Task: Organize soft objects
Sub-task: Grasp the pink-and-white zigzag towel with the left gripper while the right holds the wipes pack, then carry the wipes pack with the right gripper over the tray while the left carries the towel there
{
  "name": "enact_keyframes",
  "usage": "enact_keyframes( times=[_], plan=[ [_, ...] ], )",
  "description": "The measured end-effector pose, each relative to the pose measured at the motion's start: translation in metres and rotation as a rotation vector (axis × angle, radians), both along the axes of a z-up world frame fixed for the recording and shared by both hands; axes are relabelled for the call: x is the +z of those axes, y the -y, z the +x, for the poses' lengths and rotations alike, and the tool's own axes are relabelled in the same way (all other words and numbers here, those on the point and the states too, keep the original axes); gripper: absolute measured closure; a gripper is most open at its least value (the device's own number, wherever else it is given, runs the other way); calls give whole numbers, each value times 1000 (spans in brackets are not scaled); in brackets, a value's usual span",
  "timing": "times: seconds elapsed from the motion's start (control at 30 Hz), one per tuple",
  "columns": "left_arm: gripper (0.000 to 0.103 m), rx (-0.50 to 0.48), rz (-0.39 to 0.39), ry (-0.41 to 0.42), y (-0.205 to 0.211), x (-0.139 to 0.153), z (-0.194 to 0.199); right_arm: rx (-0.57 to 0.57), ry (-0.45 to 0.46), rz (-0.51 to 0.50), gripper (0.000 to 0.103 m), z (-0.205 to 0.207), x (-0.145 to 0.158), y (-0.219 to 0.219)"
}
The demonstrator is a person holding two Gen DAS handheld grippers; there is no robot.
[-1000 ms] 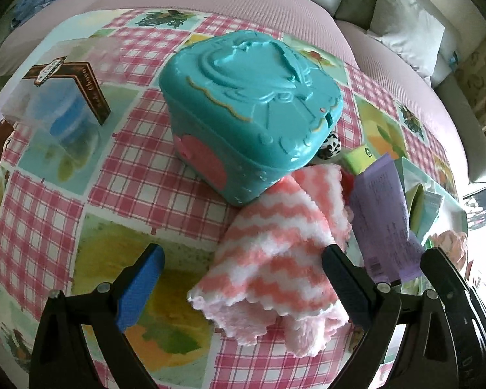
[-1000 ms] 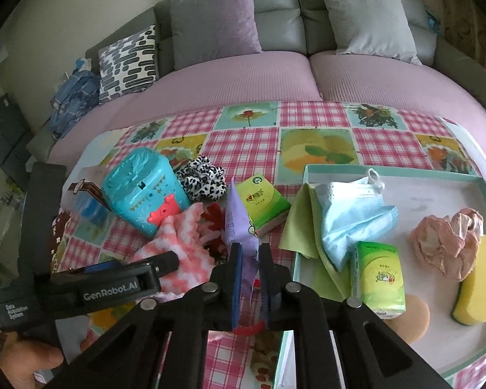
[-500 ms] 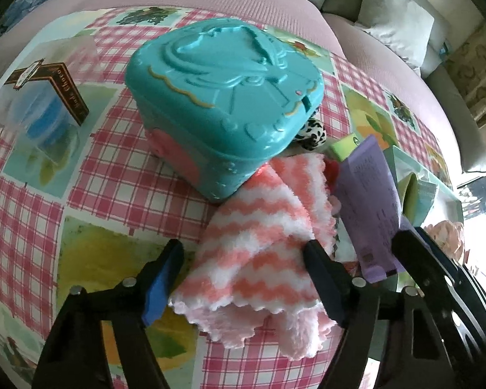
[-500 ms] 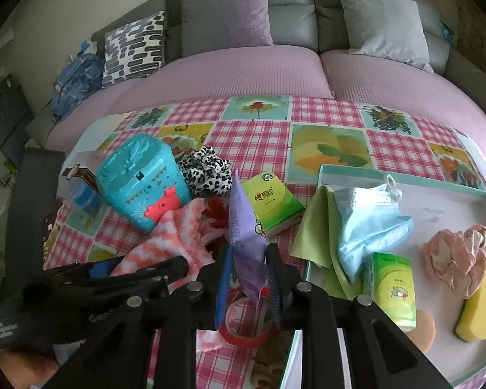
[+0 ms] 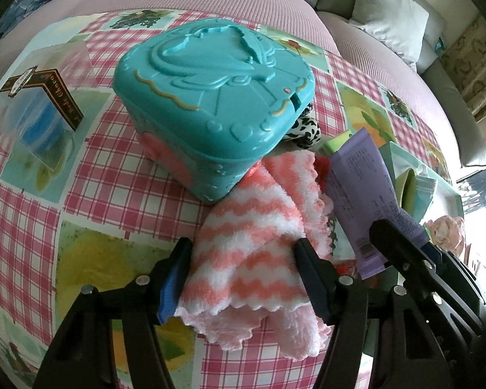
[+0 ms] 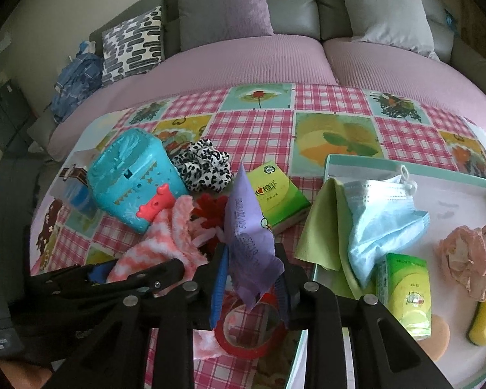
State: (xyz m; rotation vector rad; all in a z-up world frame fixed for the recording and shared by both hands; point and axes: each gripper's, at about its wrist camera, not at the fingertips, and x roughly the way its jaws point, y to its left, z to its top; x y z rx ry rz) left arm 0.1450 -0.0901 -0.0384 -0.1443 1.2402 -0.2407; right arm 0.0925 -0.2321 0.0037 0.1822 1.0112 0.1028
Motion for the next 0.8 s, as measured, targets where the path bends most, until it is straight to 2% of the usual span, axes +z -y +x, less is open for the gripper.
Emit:
enact_keyframes(
  times=[0.1,0.2,0.33,0.43,0.53,0.67,0.8],
  plan=[
    [37,-1,1,1,1,0,-1,10,10,20,73,-1,1,-1],
    [38,-2,1,2,-1,1,-1,14,24,30,81,-2,5,-3],
    [65,-7,-38,-2,-6,2,-2,8,28,24,86,-3,7,-3],
    [78,-11,-55,5,-6,3,-3,-1,31,26,87,-4,9,-1],
    [85,-9,-66,20,-9,7,-3,-13,43,29,87,-6,13,2],
    [89,1,-80,33,-17,13,-4,-21,67,32,87,-11,21,5],
    [93,5,-99,89,-25,33,-11,-32,93,39,87,-17,32,9]
  ],
)
